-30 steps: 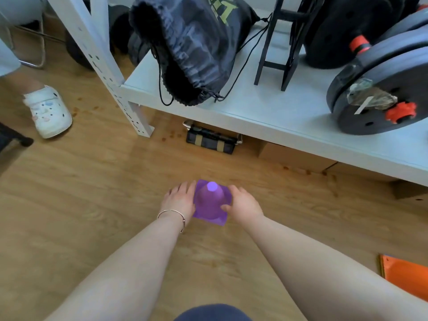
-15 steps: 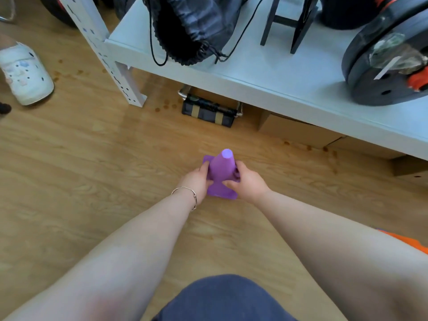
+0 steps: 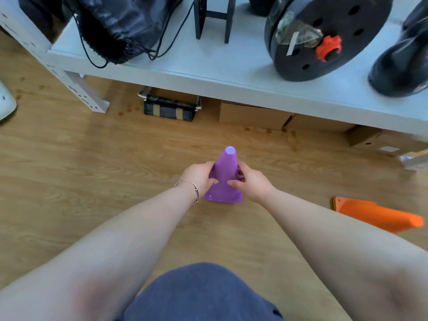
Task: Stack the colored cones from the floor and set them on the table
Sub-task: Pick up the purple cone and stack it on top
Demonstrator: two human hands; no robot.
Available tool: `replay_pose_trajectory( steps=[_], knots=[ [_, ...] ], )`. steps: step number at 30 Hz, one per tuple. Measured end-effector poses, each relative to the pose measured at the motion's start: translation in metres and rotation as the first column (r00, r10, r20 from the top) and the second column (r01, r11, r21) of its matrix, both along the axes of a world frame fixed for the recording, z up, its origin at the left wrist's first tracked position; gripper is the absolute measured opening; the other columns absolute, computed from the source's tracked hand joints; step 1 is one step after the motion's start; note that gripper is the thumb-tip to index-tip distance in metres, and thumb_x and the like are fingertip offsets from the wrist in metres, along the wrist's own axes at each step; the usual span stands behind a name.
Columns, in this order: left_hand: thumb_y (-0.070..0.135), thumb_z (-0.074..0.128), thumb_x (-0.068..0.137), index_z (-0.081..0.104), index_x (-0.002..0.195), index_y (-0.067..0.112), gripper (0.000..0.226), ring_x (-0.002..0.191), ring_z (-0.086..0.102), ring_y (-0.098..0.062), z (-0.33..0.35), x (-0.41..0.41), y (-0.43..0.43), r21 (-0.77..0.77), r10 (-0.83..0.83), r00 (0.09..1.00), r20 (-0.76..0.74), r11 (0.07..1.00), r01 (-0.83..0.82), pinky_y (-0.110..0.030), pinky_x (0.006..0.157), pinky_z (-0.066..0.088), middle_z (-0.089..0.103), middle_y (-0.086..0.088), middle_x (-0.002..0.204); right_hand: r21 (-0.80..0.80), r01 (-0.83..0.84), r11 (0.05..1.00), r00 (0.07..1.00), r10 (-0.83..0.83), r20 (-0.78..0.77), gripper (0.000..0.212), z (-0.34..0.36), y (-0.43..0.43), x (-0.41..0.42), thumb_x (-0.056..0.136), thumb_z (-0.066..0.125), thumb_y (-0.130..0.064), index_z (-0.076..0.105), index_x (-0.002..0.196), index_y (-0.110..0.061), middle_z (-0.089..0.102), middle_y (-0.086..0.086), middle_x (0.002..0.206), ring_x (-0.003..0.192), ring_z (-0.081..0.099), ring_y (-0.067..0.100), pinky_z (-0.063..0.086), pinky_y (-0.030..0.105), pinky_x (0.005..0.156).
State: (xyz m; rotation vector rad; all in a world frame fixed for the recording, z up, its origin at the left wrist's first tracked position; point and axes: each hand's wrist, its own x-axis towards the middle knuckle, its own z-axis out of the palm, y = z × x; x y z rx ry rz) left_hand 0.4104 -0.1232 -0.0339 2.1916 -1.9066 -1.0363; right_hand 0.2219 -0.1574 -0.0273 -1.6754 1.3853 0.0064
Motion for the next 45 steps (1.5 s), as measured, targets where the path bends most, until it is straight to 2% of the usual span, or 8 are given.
replay_pose_trajectory(
  steps=[9,17,21,30,36,39,42,45],
  knots=[
    [0.031,0.074,0.077,0.056,0.126,0.030,0.052,0.099,0.067,-0.018,0.012,-0.072,0.001,-0.028,-0.012,0.996,-0.084,1.000,0.010,-0.021,0.076,0.044,0.072,0.006,0.108,-0.009,0.060,0.998,0.998,-0.059,0.026,0.065,-0.002,0.017,-0.078,0.085,0.071,-0.030,0.042,0.143,-0.027,0.067,0.000,0.119,0.110,0.063,0.018,0.048,0.027,0.091],
    [0.026,0.074,0.078,0.056,0.129,0.034,0.055,0.100,0.066,-0.014,0.038,-0.112,0.012,-0.044,0.047,0.984,-0.172,0.998,-0.055,-0.019,0.081,0.042,0.071,0.008,0.116,-0.028,0.050,0.998,0.996,-0.047,0.080,0.063,0.018,0.026,-0.119,0.087,0.070,-0.028,0.042,0.143,-0.030,0.067,0.003,0.120,0.108,0.065,0.023,0.050,0.039,0.097],
    [0.026,0.072,0.079,0.059,0.125,0.036,0.049,0.082,0.059,-0.008,0.064,-0.132,0.008,-0.055,0.005,0.983,-0.184,0.998,-0.015,-0.020,0.079,0.042,0.070,0.010,0.116,-0.054,0.033,0.998,0.995,-0.028,0.098,0.059,0.039,0.024,-0.142,0.088,0.069,-0.030,0.044,0.140,-0.030,0.067,0.001,0.121,0.110,0.064,0.023,0.050,0.039,0.096],
    [0.030,0.069,0.083,0.061,0.122,0.034,0.040,0.080,0.055,-0.009,0.137,-0.218,-0.022,-0.155,-0.123,0.988,-0.094,0.982,0.108,-0.020,0.078,0.039,0.069,0.009,0.115,-0.159,0.039,0.987,0.994,-0.021,0.111,0.055,0.109,0.001,-0.235,0.087,0.068,-0.036,0.045,0.137,-0.035,0.066,-0.004,0.120,0.092,0.066,0.019,0.050,0.031,0.080],
    [0.028,0.071,0.080,0.063,0.117,0.041,0.040,0.062,0.051,0.021,0.183,-0.294,-0.038,-0.234,-0.105,0.981,-0.163,0.970,0.065,-0.005,0.063,0.033,0.067,0.018,0.097,-0.215,0.063,0.974,0.995,-0.046,0.086,0.054,0.161,-0.017,-0.314,0.085,0.070,-0.035,0.046,0.133,-0.039,0.066,-0.004,0.120,0.091,0.066,0.018,0.046,0.028,0.075],
    [0.027,0.073,0.078,0.063,0.116,0.045,0.043,0.064,0.048,0.030,0.193,-0.329,-0.044,-0.254,-0.094,0.970,-0.225,0.966,0.035,0.002,0.061,0.034,0.063,0.028,0.089,-0.224,0.086,0.971,0.995,-0.074,0.063,0.056,0.176,-0.021,-0.351,0.085,0.070,-0.036,0.045,0.135,-0.039,0.065,-0.002,0.122,0.094,0.065,0.019,0.045,0.029,0.076],
    [0.028,0.074,0.076,0.063,0.115,0.048,0.046,0.073,0.051,0.028,0.197,-0.357,-0.046,-0.270,-0.086,0.960,-0.268,0.963,0.011,0.006,0.062,0.035,0.057,0.042,0.080,-0.237,0.124,0.963,0.992,-0.114,0.058,0.055,0.184,-0.017,-0.379,0.086,0.069,-0.037,0.045,0.135,-0.039,0.063,-0.002,0.123,0.096,0.063,0.020,0.045,0.030,0.074],
    [0.028,0.075,0.075,0.062,0.116,0.049,0.047,0.084,0.057,0.011,0.189,-0.377,-0.042,-0.224,-0.102,0.957,-0.271,0.974,0.040,-0.003,0.071,0.036,0.063,0.033,0.088,-0.209,0.133,0.969,0.991,-0.126,0.046,0.056,0.179,-0.006,-0.398,0.087,0.068,-0.035,0.045,0.137,-0.036,0.063,-0.001,0.126,0.102,0.063,0.021,0.049,0.032,0.079]
  ],
)
